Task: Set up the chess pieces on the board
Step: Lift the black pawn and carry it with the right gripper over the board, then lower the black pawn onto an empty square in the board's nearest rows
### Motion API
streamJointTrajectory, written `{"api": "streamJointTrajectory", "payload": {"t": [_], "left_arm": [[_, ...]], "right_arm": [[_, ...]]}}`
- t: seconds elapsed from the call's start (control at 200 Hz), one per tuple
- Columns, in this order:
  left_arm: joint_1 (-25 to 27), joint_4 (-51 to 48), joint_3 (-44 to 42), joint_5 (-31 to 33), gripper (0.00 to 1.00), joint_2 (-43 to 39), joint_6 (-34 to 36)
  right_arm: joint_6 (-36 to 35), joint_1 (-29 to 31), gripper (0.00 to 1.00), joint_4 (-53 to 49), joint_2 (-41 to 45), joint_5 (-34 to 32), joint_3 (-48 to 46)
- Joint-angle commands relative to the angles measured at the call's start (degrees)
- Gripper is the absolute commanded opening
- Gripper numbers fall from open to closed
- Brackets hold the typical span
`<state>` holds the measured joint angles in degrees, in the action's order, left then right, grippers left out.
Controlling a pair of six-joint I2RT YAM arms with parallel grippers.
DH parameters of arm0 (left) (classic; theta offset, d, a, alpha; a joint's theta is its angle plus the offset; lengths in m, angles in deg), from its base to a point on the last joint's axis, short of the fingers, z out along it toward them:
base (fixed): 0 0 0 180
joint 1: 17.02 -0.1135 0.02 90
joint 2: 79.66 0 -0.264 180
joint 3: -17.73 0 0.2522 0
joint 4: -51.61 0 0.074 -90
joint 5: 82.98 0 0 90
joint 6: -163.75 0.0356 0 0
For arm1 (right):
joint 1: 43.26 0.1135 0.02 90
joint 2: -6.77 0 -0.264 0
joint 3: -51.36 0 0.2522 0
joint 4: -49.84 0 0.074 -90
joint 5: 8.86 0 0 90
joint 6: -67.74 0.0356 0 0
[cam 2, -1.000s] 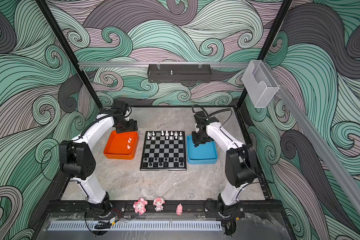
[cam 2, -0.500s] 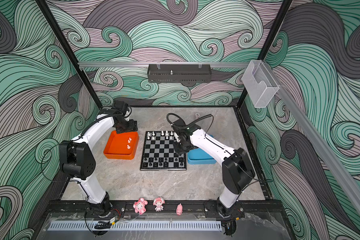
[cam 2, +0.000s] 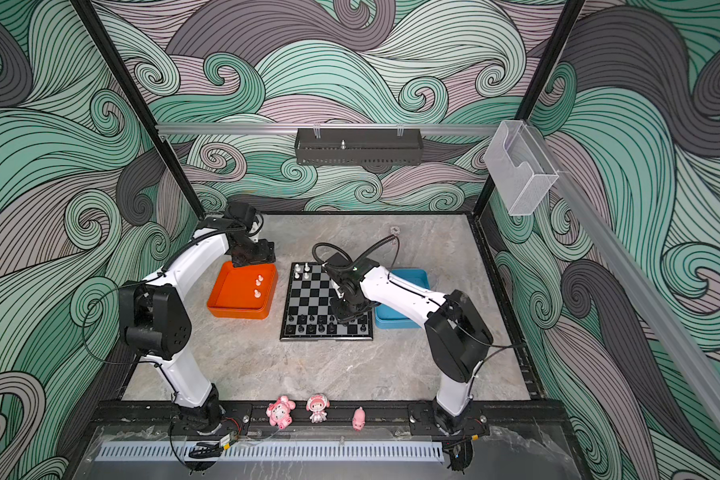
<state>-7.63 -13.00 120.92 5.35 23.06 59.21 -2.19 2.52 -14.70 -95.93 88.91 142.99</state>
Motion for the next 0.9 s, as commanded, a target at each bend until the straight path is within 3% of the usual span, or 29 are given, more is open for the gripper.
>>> {"api": "streamJointTrajectory", "payload": {"t": [0.0,0.896], "left_arm": [[-0.4,0.1,-0.1,0.6,0.83,-0.9,-0.3],[-0.4,0.0,-0.2,0.3,0.83,-0.4,-0.1]], "right_arm": [[0.8,0.7,0.14,1.0,-1.1,0.5,-0.3],[0.5,0.9,0.15,1.4,-6.8,0.1,2.5]]}}
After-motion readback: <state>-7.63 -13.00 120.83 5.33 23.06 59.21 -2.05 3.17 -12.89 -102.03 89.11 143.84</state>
